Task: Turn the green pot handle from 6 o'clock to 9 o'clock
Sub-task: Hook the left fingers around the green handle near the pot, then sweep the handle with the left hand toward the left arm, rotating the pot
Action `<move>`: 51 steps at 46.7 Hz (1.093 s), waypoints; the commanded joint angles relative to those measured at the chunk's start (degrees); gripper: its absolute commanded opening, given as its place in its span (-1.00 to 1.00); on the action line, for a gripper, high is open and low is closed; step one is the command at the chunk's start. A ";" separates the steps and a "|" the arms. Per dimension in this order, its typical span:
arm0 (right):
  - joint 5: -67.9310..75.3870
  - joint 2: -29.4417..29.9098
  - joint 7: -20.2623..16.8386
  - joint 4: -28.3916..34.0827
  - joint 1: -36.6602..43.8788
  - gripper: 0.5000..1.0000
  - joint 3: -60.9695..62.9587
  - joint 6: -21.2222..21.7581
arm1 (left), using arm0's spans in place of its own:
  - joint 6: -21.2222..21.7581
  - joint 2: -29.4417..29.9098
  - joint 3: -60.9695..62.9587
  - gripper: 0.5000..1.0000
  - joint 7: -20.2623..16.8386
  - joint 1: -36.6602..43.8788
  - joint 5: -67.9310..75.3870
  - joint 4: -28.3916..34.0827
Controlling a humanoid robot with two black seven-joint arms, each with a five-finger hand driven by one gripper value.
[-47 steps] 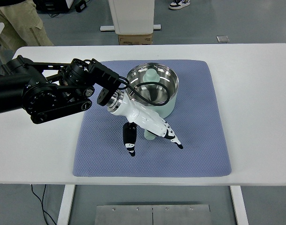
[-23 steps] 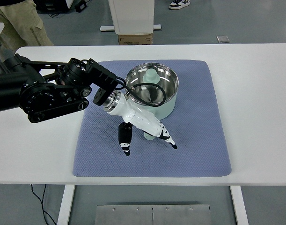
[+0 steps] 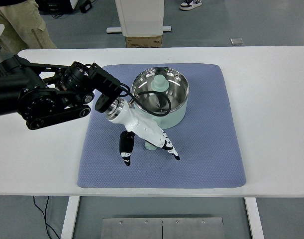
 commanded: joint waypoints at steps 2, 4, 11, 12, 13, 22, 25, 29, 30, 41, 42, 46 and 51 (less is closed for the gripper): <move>0.00 0.00 0.01 0.01 0.00 1.00 -0.01 0.00 | 0.00 0.04 0.15 1.00 0.02 -0.36 0.00 0.01; 0.00 0.00 0.01 0.01 0.00 1.00 -0.01 0.00 | 0.00 0.04 0.15 1.00 0.02 -0.36 0.00 0.01; 0.00 0.00 0.01 0.01 0.00 1.00 -0.01 0.00 | 0.00 1.36 0.94 1.00 0.02 -0.63 0.08 0.01; 0.00 0.00 0.01 0.01 0.00 1.00 -0.01 0.00 | 0.00 1.62 1.29 1.00 0.02 -0.63 0.08 0.01; 0.00 0.00 0.01 0.01 0.00 1.00 -0.01 0.00 | 0.00 1.88 1.38 1.00 0.02 -0.71 0.08 -0.07; 0.00 0.00 0.01 0.01 0.00 1.00 -0.01 0.00 | 0.00 3.20 1.73 1.00 0.02 -1.15 0.17 -0.07; 0.00 0.00 0.01 0.01 0.00 1.00 -0.01 0.00 | 0.00 3.73 1.91 1.00 0.02 -1.15 0.26 -0.16; 0.00 0.00 0.01 -0.07 0.00 1.00 -0.01 0.00 | 0.09 4.26 2.79 1.00 0.02 -1.33 0.17 -0.16; 0.00 0.00 0.01 0.01 0.00 1.00 -0.01 0.00 | 0.09 4.43 2.88 1.00 0.02 -1.33 0.26 -0.16; 0.00 0.00 0.01 0.01 0.00 1.00 -0.01 0.00 | 0.09 5.40 3.31 1.00 0.02 -1.15 0.26 -0.16; 0.00 0.00 0.01 0.01 0.00 1.00 -0.01 0.00 | 0.09 5.49 3.49 1.00 0.02 -1.24 0.26 -0.16; 0.00 0.00 0.01 0.01 0.00 1.00 -0.01 0.00 | 0.18 6.01 4.19 1.00 0.02 -1.33 0.26 -0.16; 0.00 0.00 0.01 0.01 0.00 1.00 -0.01 0.00 | 0.27 6.28 4.55 1.00 0.02 -1.77 0.26 -0.16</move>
